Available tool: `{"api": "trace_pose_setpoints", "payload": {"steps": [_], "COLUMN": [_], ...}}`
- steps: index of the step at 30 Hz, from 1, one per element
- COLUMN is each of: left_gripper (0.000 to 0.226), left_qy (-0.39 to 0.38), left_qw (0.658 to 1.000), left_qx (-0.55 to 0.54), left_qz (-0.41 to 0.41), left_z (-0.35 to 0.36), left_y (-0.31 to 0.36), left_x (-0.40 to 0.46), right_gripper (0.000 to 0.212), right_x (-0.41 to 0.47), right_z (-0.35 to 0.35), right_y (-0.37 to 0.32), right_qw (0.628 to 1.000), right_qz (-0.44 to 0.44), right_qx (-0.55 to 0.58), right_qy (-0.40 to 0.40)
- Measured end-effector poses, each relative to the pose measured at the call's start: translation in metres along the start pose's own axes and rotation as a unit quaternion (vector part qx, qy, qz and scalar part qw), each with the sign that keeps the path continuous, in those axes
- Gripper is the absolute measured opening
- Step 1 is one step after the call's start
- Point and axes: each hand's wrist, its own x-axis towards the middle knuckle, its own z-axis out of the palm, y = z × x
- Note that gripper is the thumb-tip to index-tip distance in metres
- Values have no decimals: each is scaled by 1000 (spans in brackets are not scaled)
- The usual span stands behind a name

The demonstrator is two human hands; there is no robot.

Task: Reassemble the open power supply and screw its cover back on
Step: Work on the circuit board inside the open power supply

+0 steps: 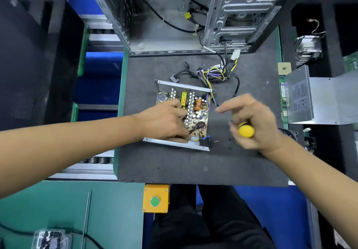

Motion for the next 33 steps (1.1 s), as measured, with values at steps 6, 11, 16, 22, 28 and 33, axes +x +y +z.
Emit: {"api": "trace_pose_setpoints", "payload": {"steps": [6, 11, 16, 22, 28, 33], "left_gripper": [38, 34, 32, 30, 29, 31], "left_qy": [-24, -13, -17, -29, -41, -54], "left_qw": [1000, 1000, 1000, 1000, 999, 999], "left_qx": [-7, -5, -8, -7, -4, 1], "left_qz": [-4, 2, 4, -1, -4, 3], "left_z": [0, 0, -1, -2, -5, -12], "left_y": [-1, -1, -1, 0, 1, 2], "left_x": [0, -1, 0, 1, 2, 3], "right_gripper": [24, 17, 8, 19, 14, 15], "right_x": [43, 31, 25, 15, 12, 15], "right_z": [-34, -18, -1, 9, 12, 14], "right_y": [-36, -41, -29, -14, -9, -12], "right_qw": [992, 993, 993, 981, 972, 956], "right_qz": [-60, 63, 70, 31, -25, -81], "right_qx": [18, 101, 16, -73, -93, -124], "right_qy": [106, 13, -95, -179, -216, -252]}}
